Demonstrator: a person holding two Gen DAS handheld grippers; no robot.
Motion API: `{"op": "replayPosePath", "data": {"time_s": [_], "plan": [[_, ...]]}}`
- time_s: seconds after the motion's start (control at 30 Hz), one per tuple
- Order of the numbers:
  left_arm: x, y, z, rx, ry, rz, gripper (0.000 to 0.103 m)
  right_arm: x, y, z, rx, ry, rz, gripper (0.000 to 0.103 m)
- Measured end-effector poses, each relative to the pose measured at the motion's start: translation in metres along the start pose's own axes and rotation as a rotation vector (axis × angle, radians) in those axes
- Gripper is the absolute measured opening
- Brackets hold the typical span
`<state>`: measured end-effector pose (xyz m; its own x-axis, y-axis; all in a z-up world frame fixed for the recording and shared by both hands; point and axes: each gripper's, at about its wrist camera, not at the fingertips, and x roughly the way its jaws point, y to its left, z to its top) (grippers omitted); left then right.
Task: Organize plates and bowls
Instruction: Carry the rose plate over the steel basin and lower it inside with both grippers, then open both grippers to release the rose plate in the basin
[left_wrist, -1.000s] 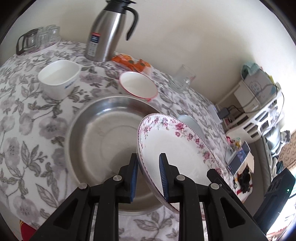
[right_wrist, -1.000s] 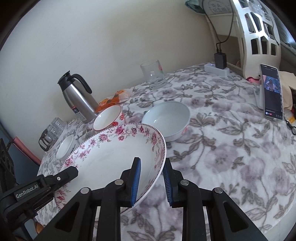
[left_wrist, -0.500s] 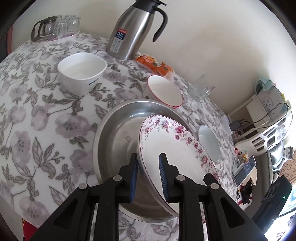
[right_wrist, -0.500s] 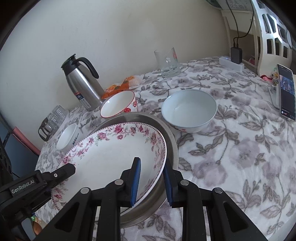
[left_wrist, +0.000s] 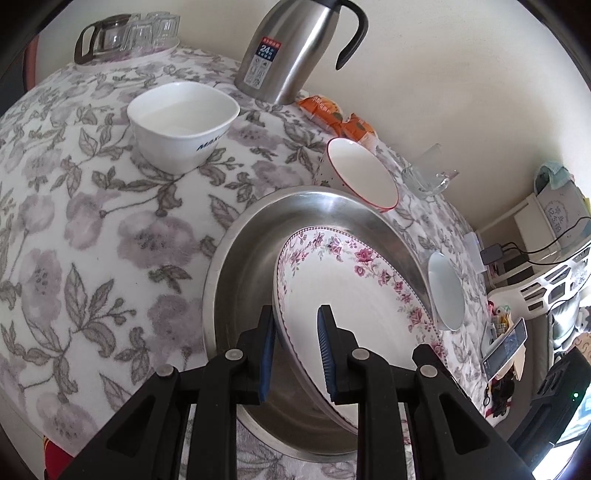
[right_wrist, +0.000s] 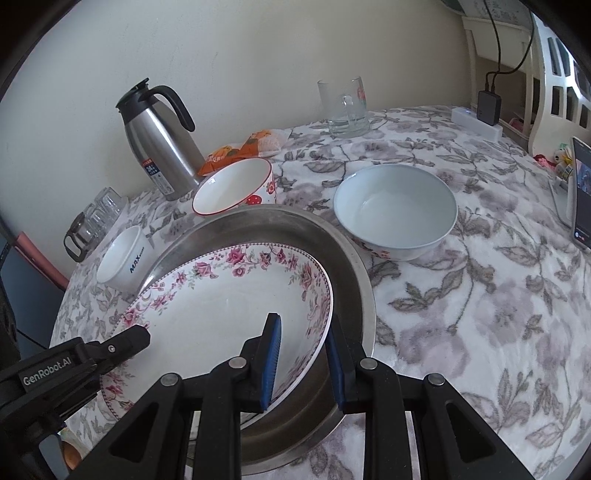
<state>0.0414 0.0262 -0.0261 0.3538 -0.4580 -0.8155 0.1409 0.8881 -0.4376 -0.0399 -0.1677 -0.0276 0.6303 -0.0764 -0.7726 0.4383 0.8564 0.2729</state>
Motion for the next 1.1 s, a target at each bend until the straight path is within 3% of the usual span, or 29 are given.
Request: {"op": "replayPosePath", "data": {"time_s": [0.27, 0.5, 0.97, 1.1], "plan": [[0.011, -0.008, 0.0, 0.074, 0.0, 0.073, 0.023, 0.011, 0.004, 0.0, -0.044, 0.018, -0.029, 0.026], [0.022, 0.001, -0.001, 0.041, 0.063, 0.082, 0.023, 0.014, 0.005, -0.003, -0.086, 0.025, -0.046, 0.026], [0.022, 0.003, -0.001, 0.014, 0.068, 0.08, 0.026, 0.007, 0.008, -0.003, -0.111, -0.004, -0.069, 0.031], [0.014, 0.0, 0.001, 0.027, 0.033, 0.093, 0.026, 0.001, 0.007, 0.0, -0.103, -0.025, -0.069, 0.031]]}}
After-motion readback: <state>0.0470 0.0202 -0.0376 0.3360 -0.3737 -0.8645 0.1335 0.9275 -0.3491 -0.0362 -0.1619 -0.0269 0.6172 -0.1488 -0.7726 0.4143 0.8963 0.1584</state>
